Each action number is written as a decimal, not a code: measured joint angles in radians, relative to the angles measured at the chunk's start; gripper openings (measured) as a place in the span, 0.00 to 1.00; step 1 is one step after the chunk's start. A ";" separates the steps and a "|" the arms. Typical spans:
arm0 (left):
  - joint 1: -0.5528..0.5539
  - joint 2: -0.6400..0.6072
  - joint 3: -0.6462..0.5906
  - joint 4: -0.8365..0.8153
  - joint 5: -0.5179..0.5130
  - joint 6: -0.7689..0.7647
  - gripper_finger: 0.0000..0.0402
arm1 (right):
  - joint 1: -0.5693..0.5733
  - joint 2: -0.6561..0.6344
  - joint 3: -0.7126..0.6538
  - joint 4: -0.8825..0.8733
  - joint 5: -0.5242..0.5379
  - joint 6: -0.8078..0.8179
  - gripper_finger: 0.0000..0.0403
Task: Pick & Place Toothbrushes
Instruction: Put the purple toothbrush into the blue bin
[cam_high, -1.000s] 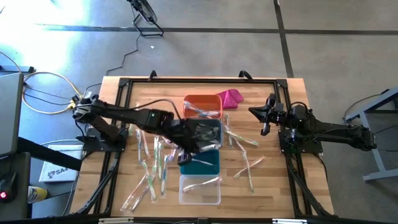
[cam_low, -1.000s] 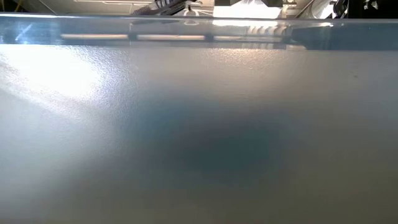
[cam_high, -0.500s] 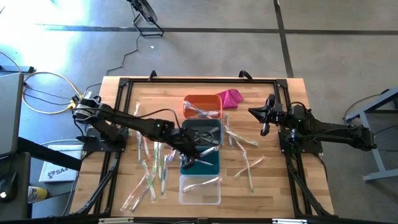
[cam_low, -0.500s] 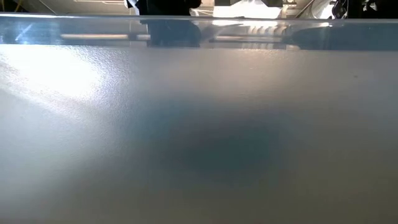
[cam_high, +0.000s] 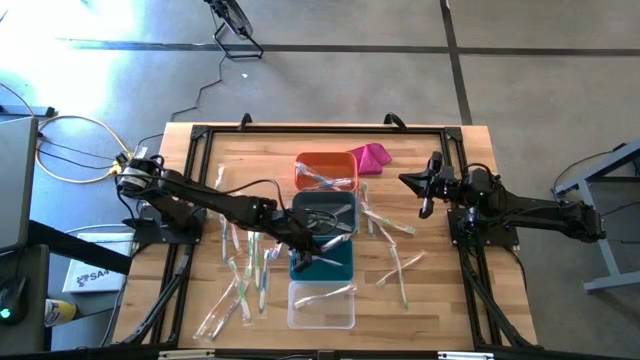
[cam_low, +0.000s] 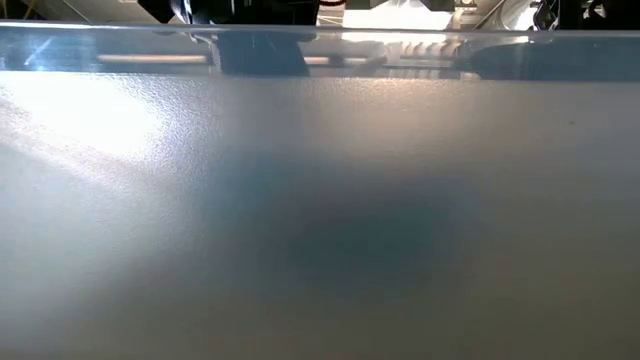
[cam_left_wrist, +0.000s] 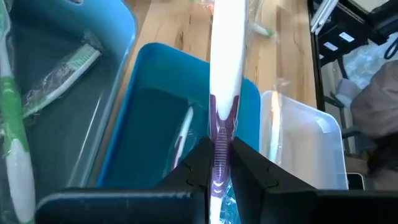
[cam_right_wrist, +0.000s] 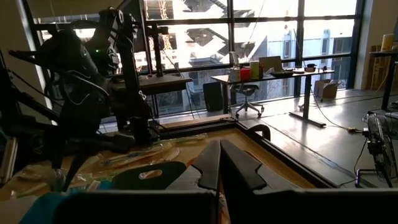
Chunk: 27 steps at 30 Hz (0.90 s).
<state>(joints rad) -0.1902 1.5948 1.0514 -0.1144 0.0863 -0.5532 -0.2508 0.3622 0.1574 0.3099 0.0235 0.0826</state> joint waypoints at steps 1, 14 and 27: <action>0.000 0.000 -0.005 0.002 -0.001 0.002 0.08 | 0.000 0.000 0.000 0.000 0.000 0.000 0.01; 0.000 0.077 -0.019 0.039 0.027 0.006 0.08 | 0.000 0.000 0.000 -0.008 0.000 0.000 0.01; 0.000 0.093 -0.020 0.038 0.034 0.002 0.26 | 0.000 0.000 0.000 -0.009 0.004 0.000 0.01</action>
<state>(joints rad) -0.1904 1.6878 1.0317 -0.0760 0.1205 -0.5508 -0.2508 0.3622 0.1574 0.3012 0.0273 0.0830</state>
